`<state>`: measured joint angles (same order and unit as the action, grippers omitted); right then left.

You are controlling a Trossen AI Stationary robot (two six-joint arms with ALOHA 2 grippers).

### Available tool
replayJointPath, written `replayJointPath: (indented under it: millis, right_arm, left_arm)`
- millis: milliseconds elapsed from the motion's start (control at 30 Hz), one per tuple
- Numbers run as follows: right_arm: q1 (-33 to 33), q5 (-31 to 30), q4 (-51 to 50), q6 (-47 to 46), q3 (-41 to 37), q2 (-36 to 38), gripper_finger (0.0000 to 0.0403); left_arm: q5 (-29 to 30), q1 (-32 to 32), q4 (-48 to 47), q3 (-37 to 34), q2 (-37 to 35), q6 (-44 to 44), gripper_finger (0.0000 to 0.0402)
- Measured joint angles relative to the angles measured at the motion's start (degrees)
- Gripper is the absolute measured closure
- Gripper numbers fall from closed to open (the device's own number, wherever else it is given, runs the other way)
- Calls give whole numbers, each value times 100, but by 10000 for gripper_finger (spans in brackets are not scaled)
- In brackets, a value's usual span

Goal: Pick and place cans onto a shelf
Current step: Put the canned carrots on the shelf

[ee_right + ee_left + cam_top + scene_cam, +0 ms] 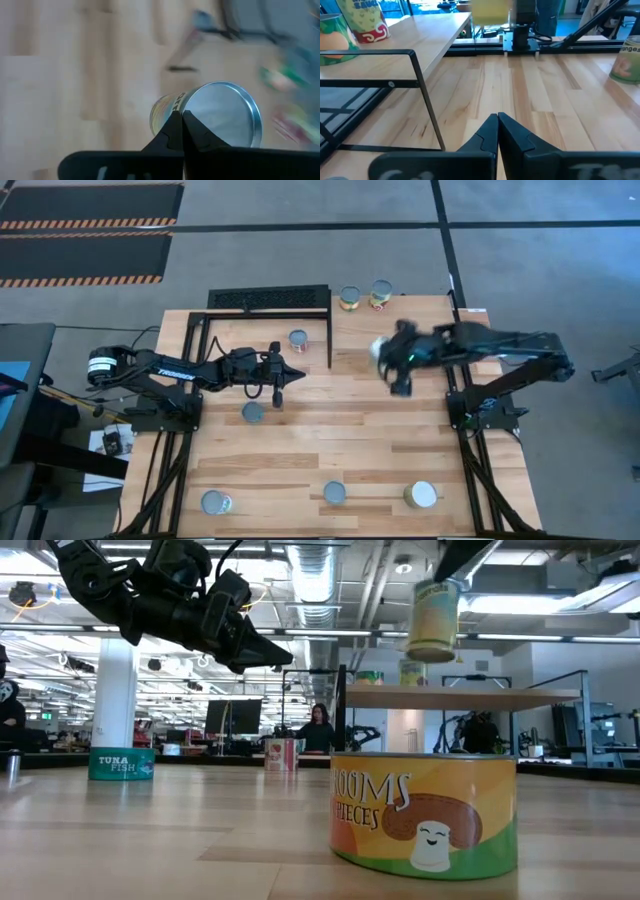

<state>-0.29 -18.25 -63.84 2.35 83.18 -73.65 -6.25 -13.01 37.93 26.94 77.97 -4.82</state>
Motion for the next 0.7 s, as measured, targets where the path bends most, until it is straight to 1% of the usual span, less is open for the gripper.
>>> replayJointPath:
  millis: [100,300,367,467,567,700]
  right_arm:
    - [-694,-317,-380,-43,141,131,400]
    - [-2658,-91,-346,648,141,118,400]
    - [-3276,238,-160,885,139,51,400]
    - [-3959,747,94,1048,139,-127,400]
    - [-4394,935,234,1227,139,-331,400]
    - [-4671,1166,460,1396,137,-587,399]
  left_arm:
    - [0,0,25,0,0,1,401]
    - [-1,2,57,0,0,11,401]
    - [-1,2,57,0,0,11,401]
    - [-1,2,60,0,0,12,401]
    - [-2,2,62,0,0,9,401]
    - [-1,2,62,0,0,11,401]
